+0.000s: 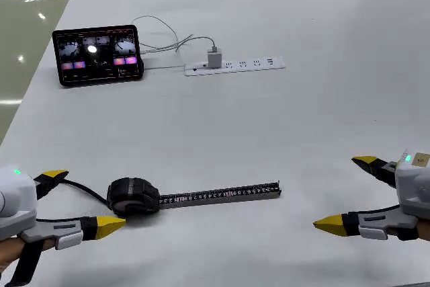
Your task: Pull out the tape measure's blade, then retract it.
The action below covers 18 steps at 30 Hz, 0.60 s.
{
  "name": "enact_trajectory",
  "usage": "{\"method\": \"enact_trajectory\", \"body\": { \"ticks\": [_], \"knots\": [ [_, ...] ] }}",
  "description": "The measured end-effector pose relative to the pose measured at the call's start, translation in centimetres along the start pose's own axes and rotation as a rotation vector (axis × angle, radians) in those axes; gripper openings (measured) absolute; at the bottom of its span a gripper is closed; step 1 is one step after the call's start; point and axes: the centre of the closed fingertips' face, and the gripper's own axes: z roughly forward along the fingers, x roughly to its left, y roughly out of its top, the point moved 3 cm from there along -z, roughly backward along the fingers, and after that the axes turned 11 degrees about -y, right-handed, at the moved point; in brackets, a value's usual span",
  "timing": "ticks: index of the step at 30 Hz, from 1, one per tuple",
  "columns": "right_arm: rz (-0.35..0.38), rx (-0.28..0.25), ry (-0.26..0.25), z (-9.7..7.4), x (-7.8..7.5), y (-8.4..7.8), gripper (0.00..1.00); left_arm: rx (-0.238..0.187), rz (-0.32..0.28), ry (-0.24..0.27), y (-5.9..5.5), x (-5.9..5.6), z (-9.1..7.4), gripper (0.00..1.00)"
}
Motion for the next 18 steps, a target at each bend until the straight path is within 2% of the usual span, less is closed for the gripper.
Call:
{"method": "enact_trajectory", "body": {
  "ticks": [3, 5, 8, 13, 18],
  "knots": [
    [0.010, -0.012, -0.007, -0.7, 0.1, -0.3, 0.99, 0.005, -0.004, 0.001, -0.5, -0.2, -0.6, 0.99],
    [0.003, -0.006, -0.021, -1.0, -0.1, -0.6, 0.99, 0.022, 0.027, 0.023, -0.9, 0.0, -0.8, 0.99],
    [-0.013, 0.008, -0.042, -1.6, -0.4, -1.3, 0.99, 0.013, 0.005, 0.021, -1.5, -0.2, -1.3, 0.99],
    [-0.027, 0.032, -0.054, -2.7, -0.5, -2.5, 0.99, 0.020, 0.015, 0.033, -2.3, -0.4, -1.9, 0.99],
    [-0.027, 0.035, -0.068, -4.0, -0.4, -3.2, 0.99, 0.024, -0.003, 0.019, -2.8, -1.1, -2.5, 0.99]
  ]
}}
